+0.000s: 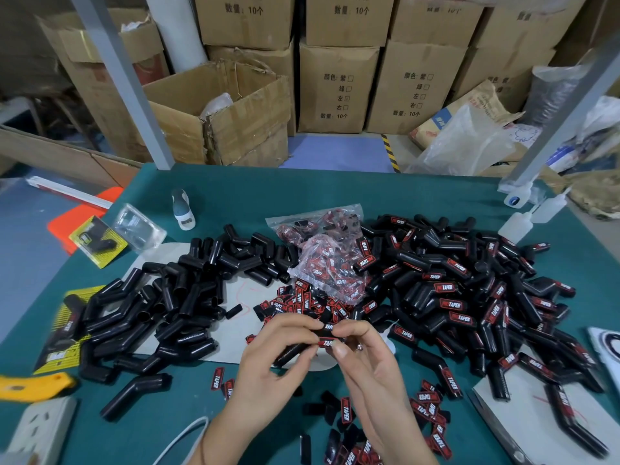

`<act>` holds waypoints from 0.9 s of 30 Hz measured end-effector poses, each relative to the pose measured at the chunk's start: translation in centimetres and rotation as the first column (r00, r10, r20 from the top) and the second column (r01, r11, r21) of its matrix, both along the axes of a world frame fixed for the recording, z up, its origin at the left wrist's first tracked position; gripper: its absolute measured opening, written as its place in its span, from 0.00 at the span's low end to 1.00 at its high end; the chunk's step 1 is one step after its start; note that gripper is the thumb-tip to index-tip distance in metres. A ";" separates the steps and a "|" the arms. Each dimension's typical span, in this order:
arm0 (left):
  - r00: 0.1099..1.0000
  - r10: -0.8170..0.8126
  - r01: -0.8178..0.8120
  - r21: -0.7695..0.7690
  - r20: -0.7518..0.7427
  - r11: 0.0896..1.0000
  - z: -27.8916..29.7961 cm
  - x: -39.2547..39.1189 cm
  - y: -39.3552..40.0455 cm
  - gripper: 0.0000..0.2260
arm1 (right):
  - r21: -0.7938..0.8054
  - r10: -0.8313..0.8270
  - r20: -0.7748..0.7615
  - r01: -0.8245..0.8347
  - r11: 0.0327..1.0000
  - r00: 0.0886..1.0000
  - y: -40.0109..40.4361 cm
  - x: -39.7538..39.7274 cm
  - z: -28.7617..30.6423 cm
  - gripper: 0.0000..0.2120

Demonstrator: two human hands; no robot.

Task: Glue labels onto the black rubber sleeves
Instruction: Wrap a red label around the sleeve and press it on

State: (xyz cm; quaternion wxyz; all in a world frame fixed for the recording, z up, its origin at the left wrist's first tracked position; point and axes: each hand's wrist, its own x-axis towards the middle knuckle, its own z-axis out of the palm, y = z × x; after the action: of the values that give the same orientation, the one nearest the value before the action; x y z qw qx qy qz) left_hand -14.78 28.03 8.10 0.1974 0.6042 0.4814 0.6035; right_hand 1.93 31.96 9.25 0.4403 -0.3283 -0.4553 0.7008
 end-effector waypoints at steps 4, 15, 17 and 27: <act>0.996 0.025 -0.021 0.044 -0.088 0.999 0.0 -0.3 0.1 0.08 | 0.068 -0.027 0.089 0.021 0.997 0.996 0.0 0.0 -0.3 0.18; 0.997 0.037 -0.034 -0.053 0.066 0.998 0.5 -0.2 0.1 0.07 | 0.082 -0.168 0.073 0.162 0.983 0.983 -0.1 -0.5 -0.8 0.21; 0.993 0.034 -0.025 -0.081 0.112 0.996 0.4 0.1 0.0 0.08 | 0.098 -0.188 0.123 0.177 0.979 0.974 -0.3 -0.6 -0.9 0.19; 0.999 0.034 -0.029 -0.110 0.035 0.993 0.2 0.4 0.1 0.11 | 0.198 -0.187 0.253 0.139 0.970 0.949 -0.4 -0.9 -0.1 0.15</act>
State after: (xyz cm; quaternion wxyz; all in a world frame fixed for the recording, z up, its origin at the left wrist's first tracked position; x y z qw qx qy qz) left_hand -14.36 28.18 8.33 0.2297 0.5734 0.5195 0.5904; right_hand 1.03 31.54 9.16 0.4583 -0.4165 -0.5430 0.5672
